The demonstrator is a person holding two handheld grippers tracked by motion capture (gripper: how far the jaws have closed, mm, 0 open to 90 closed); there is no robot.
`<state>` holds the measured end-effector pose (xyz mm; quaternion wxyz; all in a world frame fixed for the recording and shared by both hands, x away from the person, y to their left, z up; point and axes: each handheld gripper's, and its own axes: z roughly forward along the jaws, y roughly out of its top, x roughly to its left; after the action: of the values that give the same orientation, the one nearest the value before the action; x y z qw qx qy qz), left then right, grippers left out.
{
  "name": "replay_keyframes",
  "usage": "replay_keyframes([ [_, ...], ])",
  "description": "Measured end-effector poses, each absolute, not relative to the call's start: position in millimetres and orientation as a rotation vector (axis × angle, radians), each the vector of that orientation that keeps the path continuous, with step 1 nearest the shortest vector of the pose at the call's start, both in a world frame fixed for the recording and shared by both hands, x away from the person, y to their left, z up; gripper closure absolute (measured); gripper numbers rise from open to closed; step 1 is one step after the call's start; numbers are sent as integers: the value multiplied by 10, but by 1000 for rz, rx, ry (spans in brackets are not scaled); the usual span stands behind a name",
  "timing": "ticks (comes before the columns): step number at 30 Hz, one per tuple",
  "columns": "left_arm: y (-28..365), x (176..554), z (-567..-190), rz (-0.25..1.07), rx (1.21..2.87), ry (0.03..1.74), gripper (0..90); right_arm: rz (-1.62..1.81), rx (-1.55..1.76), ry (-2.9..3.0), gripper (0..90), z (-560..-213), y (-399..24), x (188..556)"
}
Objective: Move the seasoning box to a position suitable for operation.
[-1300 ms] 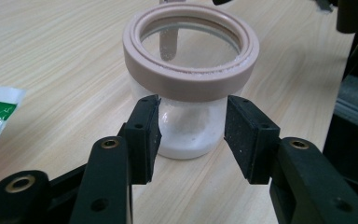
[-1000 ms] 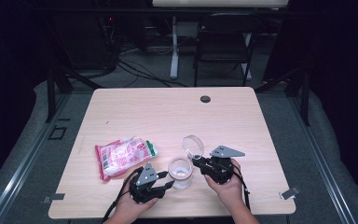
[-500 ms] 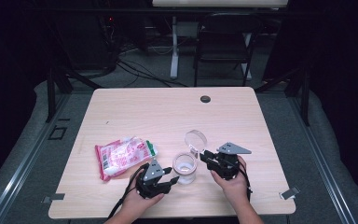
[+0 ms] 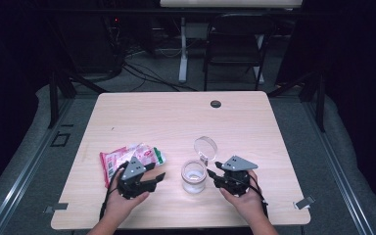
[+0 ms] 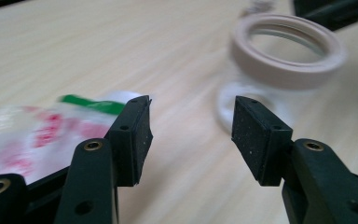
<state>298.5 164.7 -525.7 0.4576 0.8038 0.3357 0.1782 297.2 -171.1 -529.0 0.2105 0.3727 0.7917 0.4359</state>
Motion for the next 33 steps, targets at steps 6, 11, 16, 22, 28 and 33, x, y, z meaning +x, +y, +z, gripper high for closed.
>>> replay_keyframes([
  [6, 1979, 3143, -5287, 466, 1940, 962, 454, 1260, 1052, 2164, 545, -5276, -1785, 2985],
  [11, 2058, 3240, -5406, 466, 2012, 1042, 453, 1279, 1086, 2141, 532, -5289, -1808, 3028],
  [16, 1899, 3203, -5471, 540, 2085, 1022, 405, 1287, 1095, 2136, 524, -5290, -1808, 3033],
  [22, 1759, 3213, -5535, 606, 2160, 985, 381, 1284, 1095, 2144, 520, -5304, -1802, 3041],
  [28, 1676, 3302, -5664, 708, 2246, 986, 371, 1272, 1085, 2157, 516, -5320, -1801, 3013],
  [33, 1667, 3350, -5717, 778, 2284, 1004, 369, 1269, 1087, 2154, 511, -5325, -1814, 2999],
])
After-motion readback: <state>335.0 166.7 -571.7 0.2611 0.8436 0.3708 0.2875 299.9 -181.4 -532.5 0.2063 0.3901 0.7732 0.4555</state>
